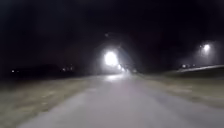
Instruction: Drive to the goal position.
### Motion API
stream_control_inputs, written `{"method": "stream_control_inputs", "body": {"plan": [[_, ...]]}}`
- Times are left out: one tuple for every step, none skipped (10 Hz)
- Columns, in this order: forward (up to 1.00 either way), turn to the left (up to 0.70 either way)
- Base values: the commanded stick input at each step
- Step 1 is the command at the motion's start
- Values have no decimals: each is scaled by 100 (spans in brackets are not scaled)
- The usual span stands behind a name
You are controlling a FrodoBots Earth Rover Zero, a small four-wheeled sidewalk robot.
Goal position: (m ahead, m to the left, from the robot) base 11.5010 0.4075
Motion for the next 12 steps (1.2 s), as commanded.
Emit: {"method": "stream_control_inputs", "body": {"plan": [[100,0],[100,0],[100,0],[100,1],[100,2],[100,5],[100,10],[100,11],[100,12],[100,13],[100,11],[100,9]]}}
